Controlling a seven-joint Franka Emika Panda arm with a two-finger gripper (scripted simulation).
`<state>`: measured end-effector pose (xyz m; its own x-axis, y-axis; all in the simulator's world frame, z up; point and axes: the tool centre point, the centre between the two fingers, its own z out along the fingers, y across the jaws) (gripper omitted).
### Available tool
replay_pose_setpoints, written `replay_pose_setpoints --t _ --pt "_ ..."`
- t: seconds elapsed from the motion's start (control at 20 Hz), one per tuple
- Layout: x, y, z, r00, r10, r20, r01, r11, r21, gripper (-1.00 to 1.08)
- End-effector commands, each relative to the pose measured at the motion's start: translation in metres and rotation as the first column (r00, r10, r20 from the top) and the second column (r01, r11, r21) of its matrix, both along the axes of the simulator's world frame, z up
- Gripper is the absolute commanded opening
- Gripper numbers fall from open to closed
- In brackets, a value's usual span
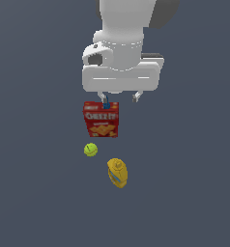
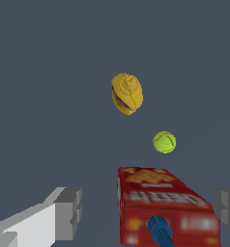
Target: Pick up a designated object from a clutter of objects.
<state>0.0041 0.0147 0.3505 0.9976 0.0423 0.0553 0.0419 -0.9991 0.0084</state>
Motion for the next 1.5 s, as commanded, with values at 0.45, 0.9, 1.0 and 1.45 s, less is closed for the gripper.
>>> replay_pose_setpoints --t 0.45,0.9,1.0,1.45 --pt "-0.004 0.012 -0.002 0.999 0.049 -0.022 -0.05 0.998 -0.026 1.0" --pt "-0.01 0.007 -0.004 1.0 0.011 -0.023 -0.012 1.0 -0.023 1.0" --pt "-0.015 0.003 -0.006 1.0 -0.016 -0.024 0.016 1.0 -0.022 1.0" --pt "-0.052 -0.024 -0.02 0.973 -0.228 -0.035 0.227 0.974 -0.009 1.0"
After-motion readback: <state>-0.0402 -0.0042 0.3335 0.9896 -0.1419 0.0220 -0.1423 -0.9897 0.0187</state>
